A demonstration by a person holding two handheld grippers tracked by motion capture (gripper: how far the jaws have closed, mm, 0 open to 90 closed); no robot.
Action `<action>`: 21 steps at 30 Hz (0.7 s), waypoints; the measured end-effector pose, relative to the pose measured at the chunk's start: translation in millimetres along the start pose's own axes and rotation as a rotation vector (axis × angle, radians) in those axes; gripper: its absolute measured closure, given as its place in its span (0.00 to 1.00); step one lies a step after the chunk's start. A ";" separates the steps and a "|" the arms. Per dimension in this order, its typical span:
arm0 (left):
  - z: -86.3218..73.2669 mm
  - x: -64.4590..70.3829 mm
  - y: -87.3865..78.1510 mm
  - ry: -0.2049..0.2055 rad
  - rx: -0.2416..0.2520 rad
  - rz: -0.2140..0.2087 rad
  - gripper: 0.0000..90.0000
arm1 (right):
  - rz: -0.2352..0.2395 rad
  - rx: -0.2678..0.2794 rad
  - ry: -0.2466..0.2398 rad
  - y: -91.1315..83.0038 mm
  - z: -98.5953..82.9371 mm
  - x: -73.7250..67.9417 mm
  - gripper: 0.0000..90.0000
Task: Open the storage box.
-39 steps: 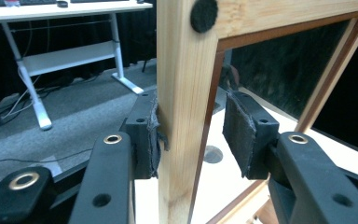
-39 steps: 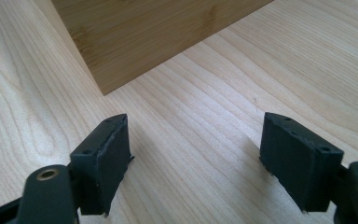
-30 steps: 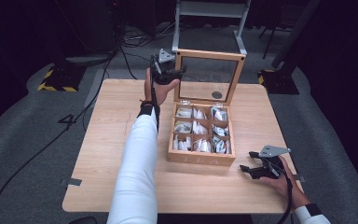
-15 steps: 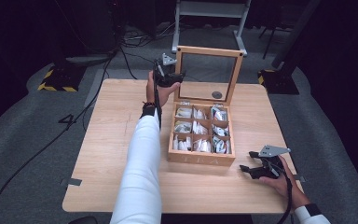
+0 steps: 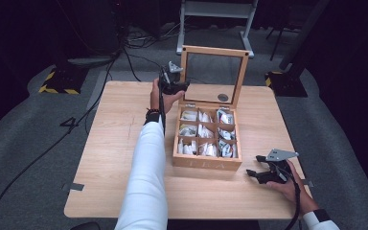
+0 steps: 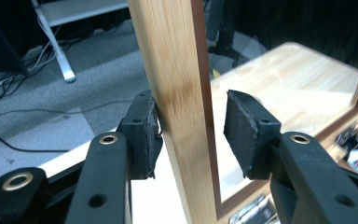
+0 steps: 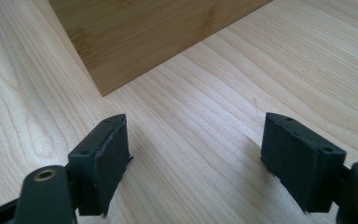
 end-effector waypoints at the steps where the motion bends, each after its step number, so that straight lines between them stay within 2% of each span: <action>1: 0.0 0.0 0.0 0.000 0.000 0.000 0.61 | 0.000 0.000 0.000 0.0 0.0 0.0 0.26; 3: -4.5 -0.6 3.1 0.002 -0.018 -0.013 0.61 | 0.000 0.000 0.000 0.0 0.0 0.0 0.26; 9: -14.0 1.0 8.6 -0.005 -0.029 -0.028 0.61 | -0.001 0.000 0.002 0.0 0.0 -0.1 0.26; 13: -22.5 2.1 12.7 0.009 -0.052 -0.023 0.61 | -0.001 0.000 0.001 0.0 0.0 -0.1 0.26; 16: -26.4 1.9 13.3 0.014 -0.063 -0.041 0.61 | -0.002 0.000 0.002 0.0 0.0 -0.1 0.26; 17: -29.6 1.4 13.3 0.026 -0.083 -0.049 0.59 | -0.002 0.000 0.002 0.0 0.0 -0.2 0.26; 21: -34.6 0.5 8.4 0.047 -0.092 -0.020 0.52 | -0.002 0.000 0.002 0.0 0.0 -0.2 0.26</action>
Point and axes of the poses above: each handheld gripper's, and its own axes: y roughly forward along the jaws, z roughly out of its top, x roughly to its right, the point moved 1 cm from there along y, roughly forward along the jaws, and after that the axes turned 11 degrees about -x, right-handed, at the moved point
